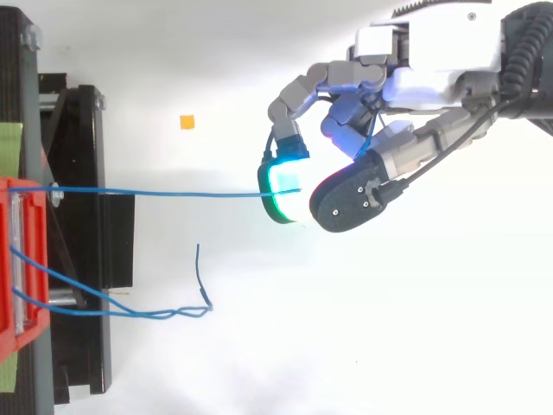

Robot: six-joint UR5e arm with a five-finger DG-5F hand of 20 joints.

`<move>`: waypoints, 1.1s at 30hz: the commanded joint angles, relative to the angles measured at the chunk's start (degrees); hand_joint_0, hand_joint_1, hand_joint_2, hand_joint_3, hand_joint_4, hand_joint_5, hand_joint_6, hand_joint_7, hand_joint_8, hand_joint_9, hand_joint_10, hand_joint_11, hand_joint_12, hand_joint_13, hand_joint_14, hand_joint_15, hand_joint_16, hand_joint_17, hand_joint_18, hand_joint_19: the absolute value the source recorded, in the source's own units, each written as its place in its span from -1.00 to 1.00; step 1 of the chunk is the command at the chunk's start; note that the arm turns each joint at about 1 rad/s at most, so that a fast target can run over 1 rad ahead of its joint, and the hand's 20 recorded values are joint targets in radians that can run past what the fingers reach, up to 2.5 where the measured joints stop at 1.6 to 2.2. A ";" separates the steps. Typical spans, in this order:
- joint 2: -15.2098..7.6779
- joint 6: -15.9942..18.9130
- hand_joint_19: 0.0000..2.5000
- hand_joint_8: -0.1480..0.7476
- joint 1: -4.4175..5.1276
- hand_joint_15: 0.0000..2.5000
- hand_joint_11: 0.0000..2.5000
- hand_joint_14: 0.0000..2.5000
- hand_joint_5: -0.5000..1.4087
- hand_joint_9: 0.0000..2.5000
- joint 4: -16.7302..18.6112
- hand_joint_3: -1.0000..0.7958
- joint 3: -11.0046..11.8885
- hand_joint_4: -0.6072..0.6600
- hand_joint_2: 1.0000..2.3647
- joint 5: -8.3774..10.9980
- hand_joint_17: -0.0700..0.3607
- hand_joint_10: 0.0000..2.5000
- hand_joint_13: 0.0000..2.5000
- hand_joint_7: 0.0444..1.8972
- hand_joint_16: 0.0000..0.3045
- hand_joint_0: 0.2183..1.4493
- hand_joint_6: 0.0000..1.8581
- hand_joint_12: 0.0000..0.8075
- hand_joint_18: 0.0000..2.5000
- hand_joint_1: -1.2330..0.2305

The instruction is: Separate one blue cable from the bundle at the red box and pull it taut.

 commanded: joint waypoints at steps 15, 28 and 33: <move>0.00 -0.01 0.64 0.02 0.00 0.13 0.12 0.93 -0.64 -0.37 0.00 0.13 0.00 -0.08 -0.96 0.00 -0.30 0.56 -0.38 0.25 -0.76 -0.29 -0.02 -0.02 0.05 -0.30; 0.00 -0.01 0.63 0.03 0.00 0.12 0.13 0.93 -0.64 -0.38 0.00 0.13 0.00 -0.09 -0.96 0.00 -0.29 0.53 -0.39 0.26 -0.76 -0.30 -0.02 -0.03 0.04 -0.31; 0.00 -0.01 0.63 0.03 0.00 0.13 0.13 0.92 -0.64 -0.38 0.00 0.13 0.00 -0.08 -0.96 0.00 -0.29 0.54 -0.39 0.25 -0.76 -0.31 -0.02 -0.02 0.04 -0.31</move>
